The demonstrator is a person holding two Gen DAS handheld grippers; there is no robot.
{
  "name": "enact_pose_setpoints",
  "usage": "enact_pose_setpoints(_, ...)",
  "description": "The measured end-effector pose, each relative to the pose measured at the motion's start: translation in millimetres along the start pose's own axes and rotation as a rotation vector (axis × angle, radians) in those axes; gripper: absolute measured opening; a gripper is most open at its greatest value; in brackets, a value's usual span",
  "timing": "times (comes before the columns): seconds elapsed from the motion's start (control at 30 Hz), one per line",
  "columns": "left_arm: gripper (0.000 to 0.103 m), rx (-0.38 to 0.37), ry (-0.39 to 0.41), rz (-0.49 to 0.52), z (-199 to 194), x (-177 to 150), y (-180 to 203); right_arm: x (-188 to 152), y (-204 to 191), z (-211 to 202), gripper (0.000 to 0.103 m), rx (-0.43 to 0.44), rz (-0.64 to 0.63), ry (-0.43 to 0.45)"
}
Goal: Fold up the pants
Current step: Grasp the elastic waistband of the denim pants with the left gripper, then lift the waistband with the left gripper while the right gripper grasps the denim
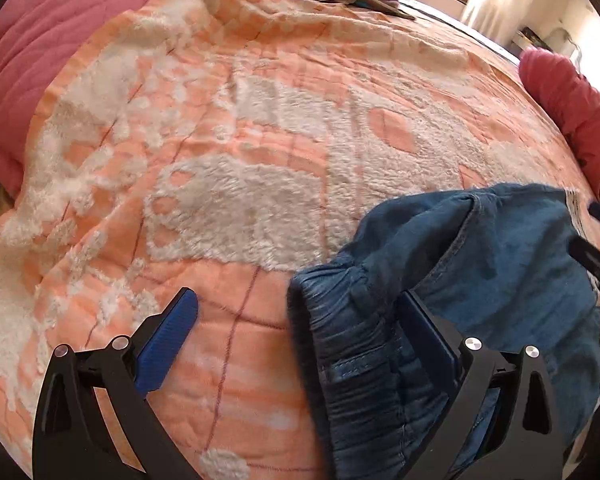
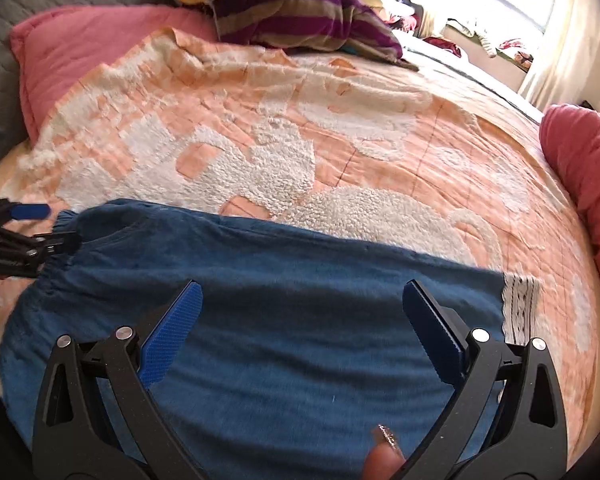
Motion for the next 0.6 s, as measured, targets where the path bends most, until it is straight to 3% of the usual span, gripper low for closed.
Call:
enact_pose_setpoints(0.07, 0.091, -0.005, 0.001, 0.029, 2, 1, 6, 4, -3, 10, 0.095, -0.003, -0.03, -0.016)
enact_pose_setpoints(0.1, 0.072, -0.008, 0.003, 0.04, 3, 1, 7, 7, -5, 15, 0.095, 0.004, -0.043, -0.023)
enact_pose_setpoints(0.2, 0.041, -0.056, 0.0, 0.062, 6, 1, 15, 13, -12, 27, 0.095, 0.041, -0.068, -0.041)
enact_pose_setpoints(0.4, 0.032, -0.075, 0.038, 0.073, -9, 1, 13, 28, -23, 36, 0.095, 0.093, -0.146, -0.042)
enact_pose_setpoints(0.6, 0.031, -0.078, 0.115, 0.106, -35, 0, 20, 32, -51, 45, 0.095, 0.084, -0.356, -0.075)
Point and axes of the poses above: each gripper's, at about its wrist camera, not at the fingertips, and z roughly the way its jaws point, y to its right, x to its top, the point moved 3 cm from there along z, roughly the way its jaws point, and after that the axes turned 1 degree about -y, right-handed, at the moved point
